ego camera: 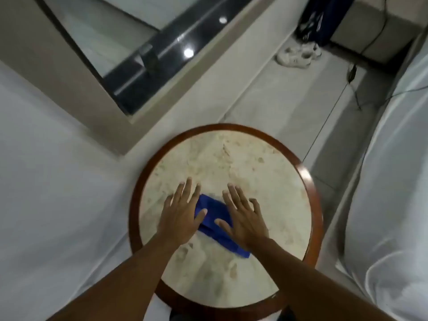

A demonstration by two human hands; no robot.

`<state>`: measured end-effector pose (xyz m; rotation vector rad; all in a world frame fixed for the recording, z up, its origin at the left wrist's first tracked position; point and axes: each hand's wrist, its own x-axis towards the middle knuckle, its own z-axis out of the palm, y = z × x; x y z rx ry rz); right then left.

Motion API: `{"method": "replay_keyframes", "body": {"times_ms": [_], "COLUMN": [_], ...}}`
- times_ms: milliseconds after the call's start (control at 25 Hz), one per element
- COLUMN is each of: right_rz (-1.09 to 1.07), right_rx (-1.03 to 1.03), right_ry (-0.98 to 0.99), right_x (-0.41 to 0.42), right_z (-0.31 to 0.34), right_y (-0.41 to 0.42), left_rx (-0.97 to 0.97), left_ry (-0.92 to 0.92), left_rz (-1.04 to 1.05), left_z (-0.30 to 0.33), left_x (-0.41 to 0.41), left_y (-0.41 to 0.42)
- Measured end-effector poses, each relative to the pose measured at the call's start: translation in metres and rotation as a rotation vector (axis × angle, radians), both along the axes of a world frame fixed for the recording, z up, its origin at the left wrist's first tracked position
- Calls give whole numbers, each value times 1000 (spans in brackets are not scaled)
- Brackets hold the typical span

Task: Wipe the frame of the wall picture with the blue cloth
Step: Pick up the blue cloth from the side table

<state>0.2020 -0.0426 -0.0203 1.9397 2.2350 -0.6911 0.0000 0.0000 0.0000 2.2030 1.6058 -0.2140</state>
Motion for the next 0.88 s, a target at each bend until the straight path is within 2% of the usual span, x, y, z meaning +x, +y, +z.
{"method": "replay_keyframes", "body": {"times_ms": [80, 200, 360, 520, 640, 720, 880], "right_rz": [8, 11, 43, 19, -71, -172, -477], "right_rx": [28, 198, 300, 198, 138, 150, 229], "right_ry": [-34, -59, -34, -63, -3, 138, 559], "right_x": [-10, -14, -11, -19, -25, -36, -85], "right_z": [-46, -86, -85, -62, -28, 4, 100], "right_y": [-8, -21, -19, -17, -17, -21, -14], "left_rx": [36, 232, 339, 141, 119, 157, 242], "left_ry": [-12, -25, -45, -257, -370, -426, -473], "left_rz": [57, 81, 64, 159, 162, 159, 103], "left_z": [-51, -94, -83, -40, 8, 51, 162], "left_x": [9, 14, 17, 23, 22, 20, -1], "left_y": [-6, -24, -24, -1, 3, -4, -11]}}
